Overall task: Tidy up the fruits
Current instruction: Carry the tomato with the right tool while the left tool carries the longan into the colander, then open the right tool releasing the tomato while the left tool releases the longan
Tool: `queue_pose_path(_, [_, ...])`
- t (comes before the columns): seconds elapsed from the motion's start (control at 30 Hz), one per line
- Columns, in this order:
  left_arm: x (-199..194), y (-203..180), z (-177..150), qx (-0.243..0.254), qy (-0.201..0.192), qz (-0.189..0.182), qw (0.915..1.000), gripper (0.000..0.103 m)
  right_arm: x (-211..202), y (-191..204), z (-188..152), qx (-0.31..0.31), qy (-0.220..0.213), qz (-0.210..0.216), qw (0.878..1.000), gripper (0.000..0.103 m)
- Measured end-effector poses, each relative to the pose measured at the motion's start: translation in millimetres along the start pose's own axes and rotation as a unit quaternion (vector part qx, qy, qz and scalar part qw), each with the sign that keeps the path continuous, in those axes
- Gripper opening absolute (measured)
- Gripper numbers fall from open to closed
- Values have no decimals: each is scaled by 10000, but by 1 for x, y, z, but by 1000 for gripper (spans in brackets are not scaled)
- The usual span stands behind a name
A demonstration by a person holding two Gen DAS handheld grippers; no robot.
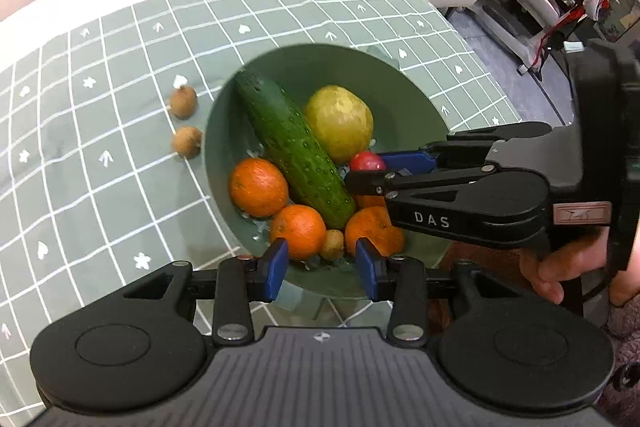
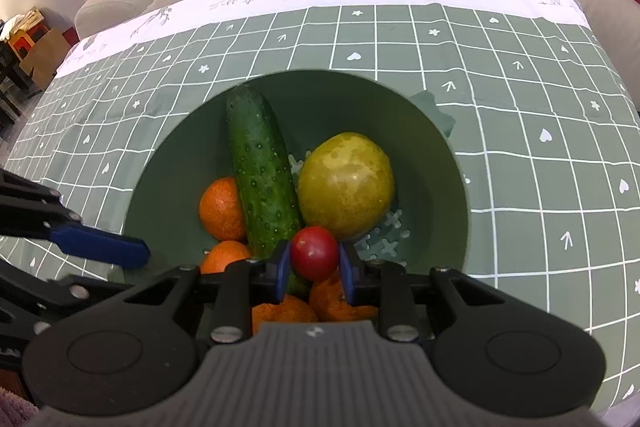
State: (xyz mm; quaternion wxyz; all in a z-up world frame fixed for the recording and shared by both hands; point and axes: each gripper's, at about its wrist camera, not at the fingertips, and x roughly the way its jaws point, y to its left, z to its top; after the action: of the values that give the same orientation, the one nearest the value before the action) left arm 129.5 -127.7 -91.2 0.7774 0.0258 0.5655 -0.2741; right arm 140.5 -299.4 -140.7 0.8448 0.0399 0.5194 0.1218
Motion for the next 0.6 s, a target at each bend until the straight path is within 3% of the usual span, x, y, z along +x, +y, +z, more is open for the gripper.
queue_pose_path(0.13, [-5,0,-1,-28,-101,34,9999,46,-1,1,1,-10,-21,-11,10000,28])
queue_pose_path(0.2, [-6,3,0,-48,-142,60,9999,46,-3,2,1,-21,-62,-60,10000,38])
queue_pose_path(0.43, [-19,9,-2,37,-422,267,9987,47,-20,8,-2,-43,-145,-110,9998,40])
queue_pose_path(0.5, [-25,14,-3,1,-538,267,9982,47,-25,9,-1,-1,-195,-109,9998,47])
queue_pose_path(0.6, [-35,21,-6,3,-789,397,9961,47,-33,17,1,24,-300,-74,9995,49])
